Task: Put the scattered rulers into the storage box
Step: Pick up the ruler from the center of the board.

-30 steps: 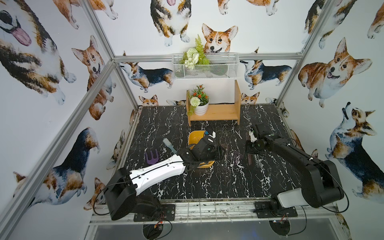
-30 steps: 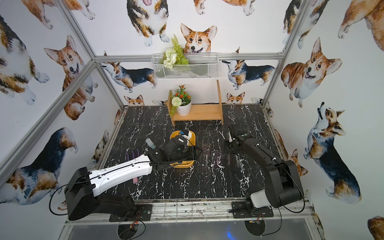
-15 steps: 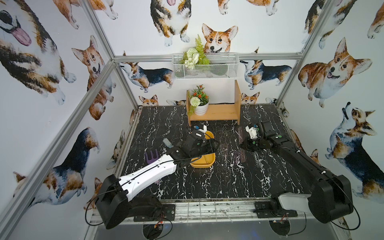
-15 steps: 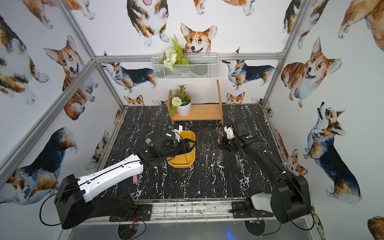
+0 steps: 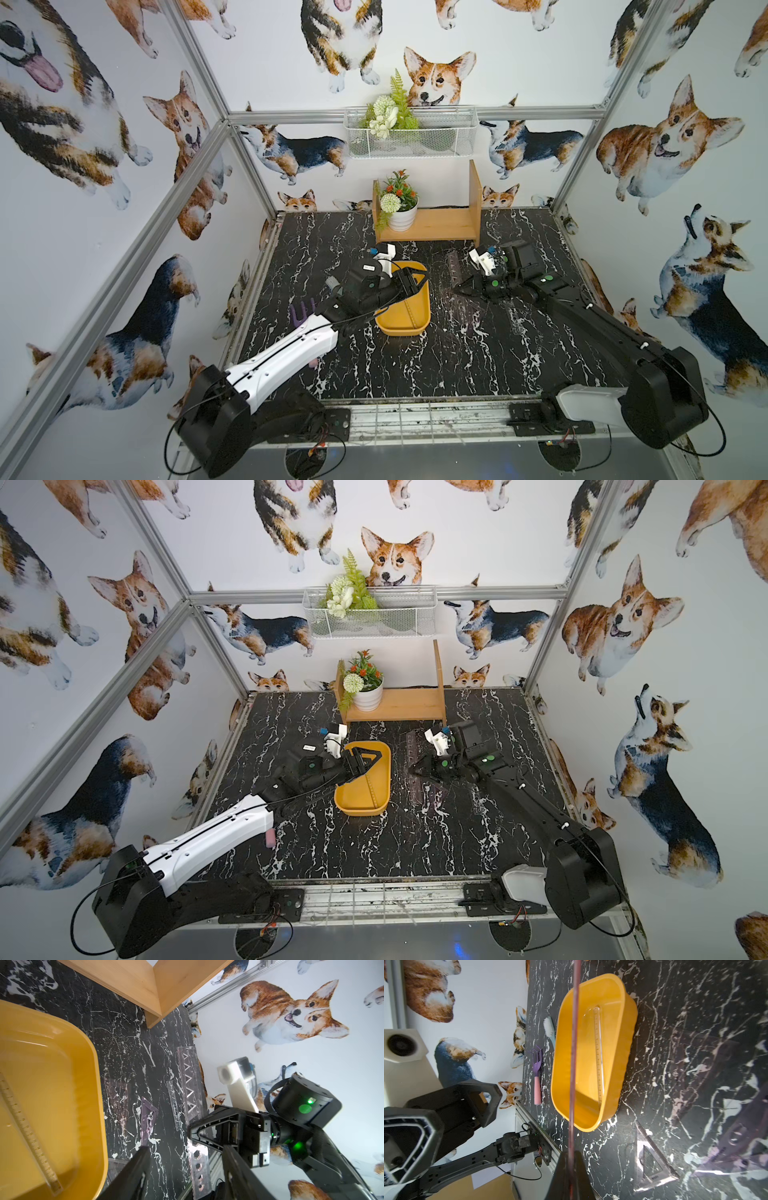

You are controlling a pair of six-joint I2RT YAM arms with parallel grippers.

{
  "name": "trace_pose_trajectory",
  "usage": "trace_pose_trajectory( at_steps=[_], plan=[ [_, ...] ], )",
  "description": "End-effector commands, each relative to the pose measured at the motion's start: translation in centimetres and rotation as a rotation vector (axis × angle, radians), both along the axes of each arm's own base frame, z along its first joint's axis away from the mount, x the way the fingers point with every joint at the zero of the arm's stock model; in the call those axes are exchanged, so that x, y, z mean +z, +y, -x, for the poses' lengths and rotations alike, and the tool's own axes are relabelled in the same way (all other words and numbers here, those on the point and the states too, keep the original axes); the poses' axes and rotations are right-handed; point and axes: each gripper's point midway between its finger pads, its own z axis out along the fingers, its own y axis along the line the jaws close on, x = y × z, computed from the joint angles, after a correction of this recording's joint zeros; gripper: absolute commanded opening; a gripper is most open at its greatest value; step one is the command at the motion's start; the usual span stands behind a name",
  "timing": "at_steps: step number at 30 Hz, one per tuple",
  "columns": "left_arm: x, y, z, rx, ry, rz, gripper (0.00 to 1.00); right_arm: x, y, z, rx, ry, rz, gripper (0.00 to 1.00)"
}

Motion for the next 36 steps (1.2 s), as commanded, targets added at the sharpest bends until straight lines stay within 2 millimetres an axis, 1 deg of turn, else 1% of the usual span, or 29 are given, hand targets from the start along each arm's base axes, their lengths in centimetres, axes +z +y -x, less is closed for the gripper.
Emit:
trace_pose_trajectory(
  at_steps=[1,10,18,21,28,34,35,36],
  plan=[
    [2.5,-0.5,0.0,-0.037,-0.043,0.123,0.62,2.4,1.5,0.0,0.044,-0.020,-0.136,0.00],
    [3.1,-1.3,-0.2,-0.075,-0.042,0.203,0.61,4.1,3.2,0.8,0.096,-0.008,-0.271,0.00],
    [2.3,-1.7,-0.5,-0.086,-0.015,0.215,0.57,5.9,5.3,1.8,0.155,-0.006,-0.362,0.00],
    [2.4,-1.7,-0.6,-0.091,-0.015,0.225,0.55,6.3,6.1,2.2,0.180,-0.006,-0.376,0.00],
    [2.8,-1.5,-0.6,-0.088,-0.017,0.255,0.46,6.9,7.2,2.7,0.210,-0.003,-0.399,0.00],
    [3.4,-1.3,-0.7,-0.090,-0.025,0.282,0.34,7.4,7.4,3.1,0.229,-0.001,-0.426,0.00],
    [2.0,-1.2,-0.4,-0.089,0.002,0.271,0.31,7.4,7.4,3.2,0.233,0.000,-0.430,0.00],
    [1.9,-1.2,-0.3,-0.090,0.005,0.272,0.30,7.4,7.5,3.3,0.237,0.000,-0.432,0.00]
  ],
)
